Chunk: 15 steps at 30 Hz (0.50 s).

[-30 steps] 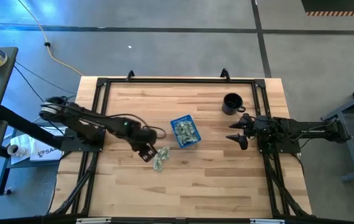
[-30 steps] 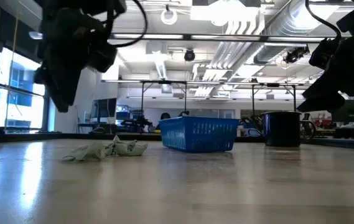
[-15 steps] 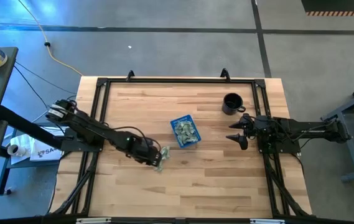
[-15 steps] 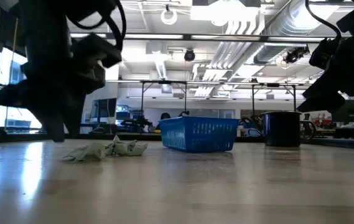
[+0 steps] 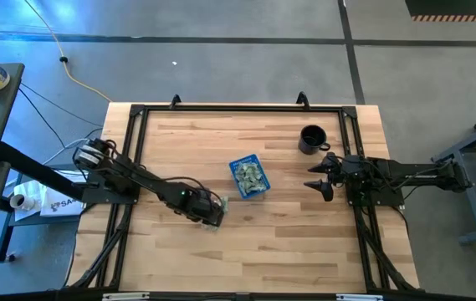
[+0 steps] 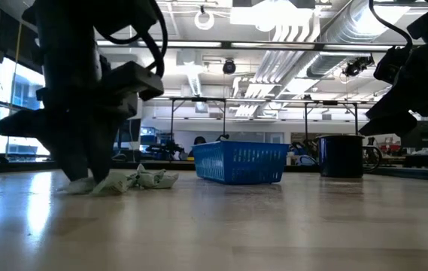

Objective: Pick and place Stevia / Truvia into bins
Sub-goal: Put the stevia packet into the basket

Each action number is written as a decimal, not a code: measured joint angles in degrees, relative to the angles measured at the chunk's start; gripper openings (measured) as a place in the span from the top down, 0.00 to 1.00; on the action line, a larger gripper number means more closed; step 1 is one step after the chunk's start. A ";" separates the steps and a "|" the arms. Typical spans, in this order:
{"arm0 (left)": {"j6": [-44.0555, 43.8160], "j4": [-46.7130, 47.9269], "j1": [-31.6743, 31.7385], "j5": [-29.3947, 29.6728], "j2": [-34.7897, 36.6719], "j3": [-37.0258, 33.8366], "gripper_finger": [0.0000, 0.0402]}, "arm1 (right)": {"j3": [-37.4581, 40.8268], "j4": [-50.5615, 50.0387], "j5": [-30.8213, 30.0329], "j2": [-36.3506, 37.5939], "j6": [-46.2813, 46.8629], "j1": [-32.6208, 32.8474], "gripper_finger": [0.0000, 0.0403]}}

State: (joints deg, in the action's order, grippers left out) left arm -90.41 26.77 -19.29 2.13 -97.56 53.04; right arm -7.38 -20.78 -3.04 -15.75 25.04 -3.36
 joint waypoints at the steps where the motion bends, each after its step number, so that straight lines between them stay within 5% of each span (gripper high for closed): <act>1: 0.04 -0.14 0.00 0.04 -0.24 0.04 0.60 | 0.00 0.02 0.01 0.02 0.00 0.00 0.24; 9: 6.96 2.04 0.11 -0.02 -1.52 0.33 0.63 | 0.00 0.02 0.01 0.02 0.00 0.00 0.24; 15: 14.40 9.76 0.21 0.02 -0.41 0.20 0.84 | 0.00 0.01 0.01 0.01 0.00 0.01 0.24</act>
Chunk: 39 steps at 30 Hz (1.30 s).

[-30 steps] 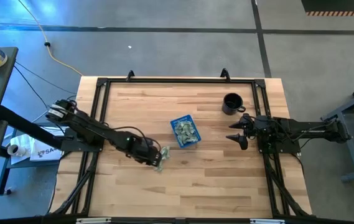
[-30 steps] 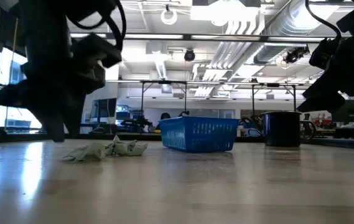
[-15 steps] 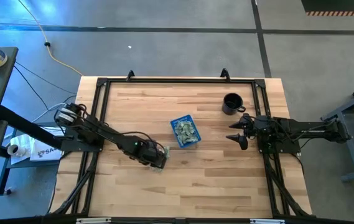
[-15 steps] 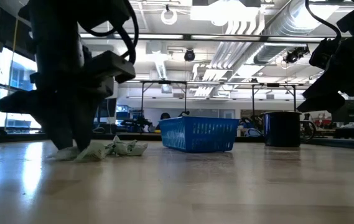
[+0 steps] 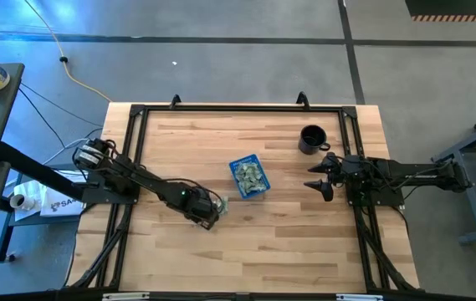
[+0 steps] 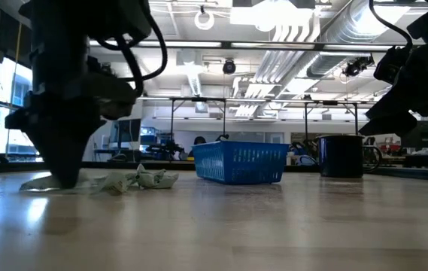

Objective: Pick and place Stevia / Truvia into bins
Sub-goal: Put the stevia packet into the basket

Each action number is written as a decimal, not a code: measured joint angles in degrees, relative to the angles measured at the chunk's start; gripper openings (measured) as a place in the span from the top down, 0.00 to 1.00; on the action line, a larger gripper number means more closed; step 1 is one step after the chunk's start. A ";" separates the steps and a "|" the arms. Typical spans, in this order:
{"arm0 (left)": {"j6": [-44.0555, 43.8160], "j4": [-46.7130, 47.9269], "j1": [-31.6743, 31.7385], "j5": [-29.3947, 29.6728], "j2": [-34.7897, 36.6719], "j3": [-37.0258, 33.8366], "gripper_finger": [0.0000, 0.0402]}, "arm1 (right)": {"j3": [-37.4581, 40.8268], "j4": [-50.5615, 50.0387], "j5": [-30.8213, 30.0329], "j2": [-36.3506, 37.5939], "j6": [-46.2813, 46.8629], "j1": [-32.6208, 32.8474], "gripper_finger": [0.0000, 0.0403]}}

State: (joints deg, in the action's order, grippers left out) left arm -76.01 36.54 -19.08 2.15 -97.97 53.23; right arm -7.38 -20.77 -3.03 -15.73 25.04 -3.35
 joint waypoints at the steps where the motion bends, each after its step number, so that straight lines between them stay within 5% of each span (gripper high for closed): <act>1: 1.20 1.07 0.35 -0.03 0.56 -0.10 0.89 | 0.00 0.01 0.00 0.00 0.00 0.00 0.24; 3: 3.39 3.41 1.49 -0.25 2.02 -0.41 0.94 | 0.00 -0.01 0.00 -0.01 0.00 -0.01 0.24; 9: 13.07 5.59 10.81 1.97 10.27 -0.39 0.90 | 0.00 0.01 0.00 0.01 0.00 -0.01 0.24; 13: 23.31 -0.23 18.75 3.72 15.01 -0.33 0.94 | 0.00 0.00 0.00 0.00 0.00 -0.01 0.24; 17: 29.42 -7.56 25.83 -2.25 15.12 -0.11 0.94 | 0.00 0.00 -0.01 0.01 0.00 -0.01 0.24; 24: 45.48 -19.17 27.18 -6.58 8.25 11.57 0.94 | 0.00 -0.03 0.00 0.00 0.00 -0.01 0.24; 32: 60.93 -16.48 25.82 -7.36 -7.06 26.41 0.89 | -0.02 0.00 -0.01 -0.40 0.00 -0.01 0.24; 39: 62.71 -8.42 23.37 -5.75 -12.05 30.67 0.72 | -0.02 -0.02 0.02 -0.37 0.00 0.01 0.24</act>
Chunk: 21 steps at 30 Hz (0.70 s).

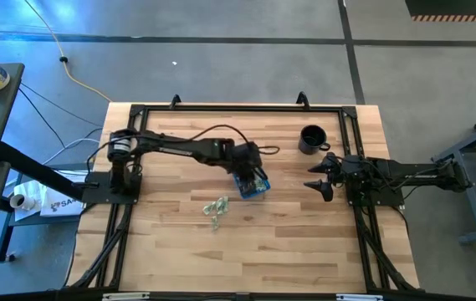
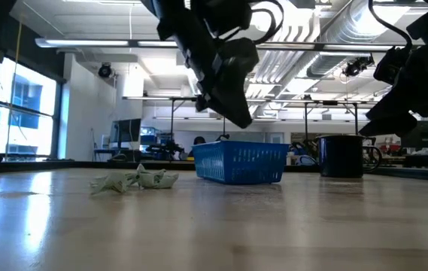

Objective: Pick and place Stevia / Truvia into bins
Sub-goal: Put the stevia packet into the basket

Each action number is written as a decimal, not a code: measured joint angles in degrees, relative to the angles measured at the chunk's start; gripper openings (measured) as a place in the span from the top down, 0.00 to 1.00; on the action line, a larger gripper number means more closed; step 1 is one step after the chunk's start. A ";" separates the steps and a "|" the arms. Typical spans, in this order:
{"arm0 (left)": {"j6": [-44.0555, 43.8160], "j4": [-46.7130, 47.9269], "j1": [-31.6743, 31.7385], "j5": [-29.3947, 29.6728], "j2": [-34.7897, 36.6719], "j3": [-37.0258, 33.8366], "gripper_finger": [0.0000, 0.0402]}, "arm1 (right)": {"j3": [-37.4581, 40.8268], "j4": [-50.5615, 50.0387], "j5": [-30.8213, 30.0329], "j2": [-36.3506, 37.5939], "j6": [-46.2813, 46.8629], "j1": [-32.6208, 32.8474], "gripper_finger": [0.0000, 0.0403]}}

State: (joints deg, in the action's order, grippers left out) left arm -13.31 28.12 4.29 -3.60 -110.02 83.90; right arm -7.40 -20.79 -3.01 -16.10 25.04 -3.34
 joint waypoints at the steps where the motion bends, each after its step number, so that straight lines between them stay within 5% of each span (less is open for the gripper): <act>1: 0.01 0.57 -0.30 0.96 0.00 0.02 0.69 | 0.00 -0.10 -0.01 0.01 0.00 0.00 0.24; 7: -0.46 15.47 -0.56 3.69 3.26 2.49 0.53 | 0.00 0.00 -0.03 -0.02 0.00 0.00 0.24; 13: -0.71 31.53 -1.50 8.99 7.58 0.94 0.52 | 0.00 -0.03 -0.01 -0.03 0.00 0.00 0.24; 21: -10.92 28.70 -7.40 9.28 13.85 -13.55 0.59 | 0.00 0.02 -0.03 -0.02 0.00 0.00 0.24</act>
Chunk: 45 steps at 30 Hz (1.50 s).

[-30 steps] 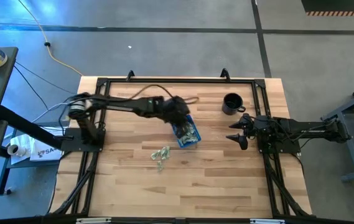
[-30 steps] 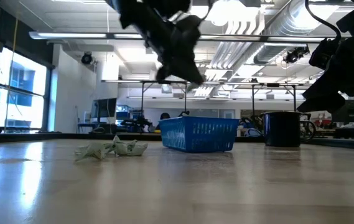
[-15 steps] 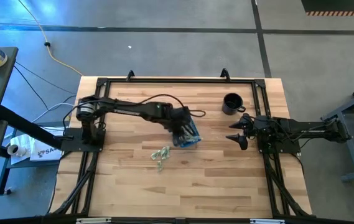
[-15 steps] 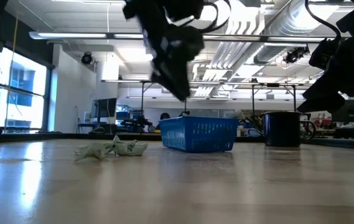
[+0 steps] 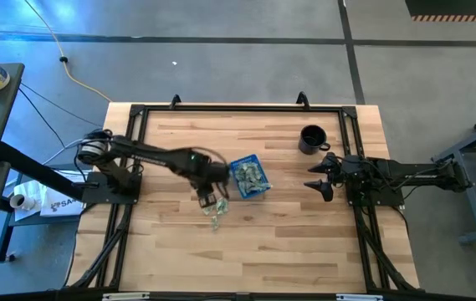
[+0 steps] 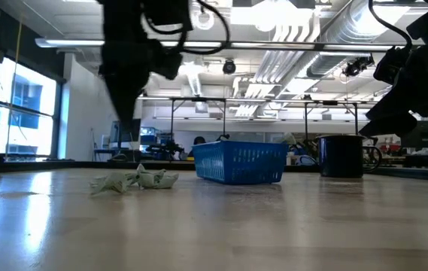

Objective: Pick and place Stevia / Truvia into bins
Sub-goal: Put the stevia packet into the basket

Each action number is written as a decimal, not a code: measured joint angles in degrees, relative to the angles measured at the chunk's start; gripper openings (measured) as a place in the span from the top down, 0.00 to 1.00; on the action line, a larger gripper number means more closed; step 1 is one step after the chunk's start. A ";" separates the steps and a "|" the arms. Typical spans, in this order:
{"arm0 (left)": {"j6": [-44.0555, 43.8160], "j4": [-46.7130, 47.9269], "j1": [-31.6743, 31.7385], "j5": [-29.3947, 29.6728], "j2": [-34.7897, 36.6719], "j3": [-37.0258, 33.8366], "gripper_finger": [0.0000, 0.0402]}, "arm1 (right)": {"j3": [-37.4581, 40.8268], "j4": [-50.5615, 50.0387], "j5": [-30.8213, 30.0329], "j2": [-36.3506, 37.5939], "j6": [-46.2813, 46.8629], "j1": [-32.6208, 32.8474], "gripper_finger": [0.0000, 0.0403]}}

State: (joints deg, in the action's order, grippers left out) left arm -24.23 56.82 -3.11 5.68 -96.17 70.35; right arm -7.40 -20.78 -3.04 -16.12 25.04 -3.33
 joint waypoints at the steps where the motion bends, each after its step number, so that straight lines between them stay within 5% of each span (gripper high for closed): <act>1: -1.74 -0.53 -0.87 0.37 0.28 -1.58 0.59 | 0.00 0.02 0.00 0.00 0.00 -0.01 0.24; 6: -6.06 -2.98 -4.16 0.57 0.34 -6.76 0.55 | 0.00 0.00 0.01 0.00 0.00 -0.02 0.24; 15: -3.92 -18.09 -7.05 -9.54 0.34 -12.47 0.49 | 0.00 0.02 0.00 0.00 0.00 -0.01 0.24; 32: -5.07 -32.08 -4.40 -9.46 -0.86 -18.83 0.52 | 0.00 0.00 0.01 0.00 0.00 -0.01 0.24; 39: -3.83 -31.31 -4.50 -5.31 -3.61 -18.56 0.65 | 0.00 0.02 0.01 0.00 0.00 -0.02 0.24; 45: 0.38 -31.21 -2.07 -0.67 -2.74 -18.58 0.90 | 0.00 0.00 0.01 0.00 0.00 0.00 0.24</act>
State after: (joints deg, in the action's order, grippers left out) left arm -23.85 25.61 -5.18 5.02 -98.91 51.77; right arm -7.40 -20.77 -3.03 -16.12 25.04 -3.33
